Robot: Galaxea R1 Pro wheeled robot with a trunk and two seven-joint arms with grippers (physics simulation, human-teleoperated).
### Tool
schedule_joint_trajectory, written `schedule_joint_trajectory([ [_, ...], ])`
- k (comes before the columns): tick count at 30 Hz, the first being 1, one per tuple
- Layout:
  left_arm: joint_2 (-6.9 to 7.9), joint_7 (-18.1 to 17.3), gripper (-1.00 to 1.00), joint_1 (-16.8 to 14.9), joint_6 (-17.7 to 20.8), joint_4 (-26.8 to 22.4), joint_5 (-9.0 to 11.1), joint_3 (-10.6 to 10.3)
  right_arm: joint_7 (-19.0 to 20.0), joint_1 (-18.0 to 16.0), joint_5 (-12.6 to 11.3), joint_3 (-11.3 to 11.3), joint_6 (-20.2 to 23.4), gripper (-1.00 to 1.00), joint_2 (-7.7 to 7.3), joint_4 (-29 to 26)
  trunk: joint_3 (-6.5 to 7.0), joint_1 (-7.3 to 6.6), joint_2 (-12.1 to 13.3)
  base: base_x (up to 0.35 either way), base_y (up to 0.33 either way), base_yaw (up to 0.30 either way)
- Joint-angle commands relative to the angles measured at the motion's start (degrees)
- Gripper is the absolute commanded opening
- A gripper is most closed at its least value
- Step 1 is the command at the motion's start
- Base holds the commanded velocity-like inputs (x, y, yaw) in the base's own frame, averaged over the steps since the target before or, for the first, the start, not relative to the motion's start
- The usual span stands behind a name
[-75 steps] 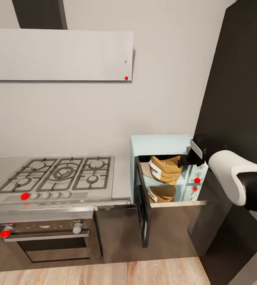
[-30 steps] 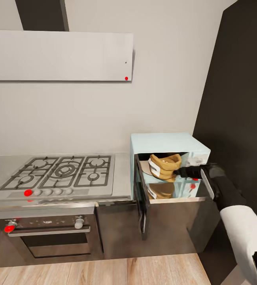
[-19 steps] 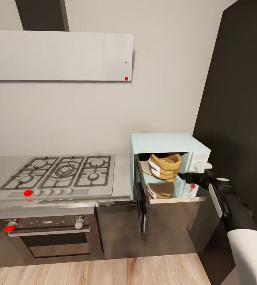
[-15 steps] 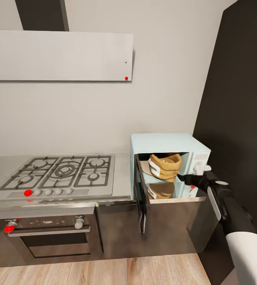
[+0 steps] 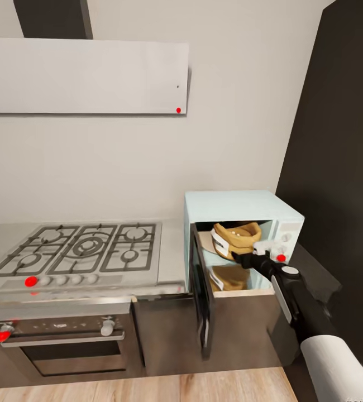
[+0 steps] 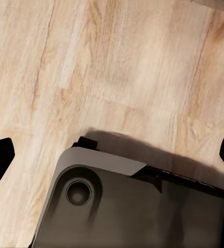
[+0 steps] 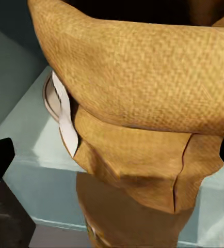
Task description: In the kitchen, take the popcorn bag from the countertop, put it into the microwave, and heat it until the popcorn is cooked so the cooked popcorn ends up inside the bag.
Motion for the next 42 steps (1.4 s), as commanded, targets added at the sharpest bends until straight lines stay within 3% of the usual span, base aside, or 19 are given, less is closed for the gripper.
schedule_joint_trajectory([
  [1,-0.02,0.0,1.0,0.0,-0.2,0.0,0.1,0.1,0.4,-0.1,0.4,-0.1,0.1,1.0,0.04,0.6,-0.09,0.04,-0.1,0.323,0.0,0.0],
  [5,-0.02,-0.1,1.0,0.0,-0.2,0.0,0.1,0.1,0.3,-0.3,0.4,0.0,-1.4,1.0,0.03,3.1,-0.09,0.04,-0.1,0.283,0.0,0.0],
  [42,-0.06,0.0,1.0,0.0,-0.2,0.0,0.0,0.1,0.7,-0.2,-0.4,-0.5,-1.7,1.0,-0.32,2.7,-0.09,0.04,-0.1,0.061,0.0,0.0],
])
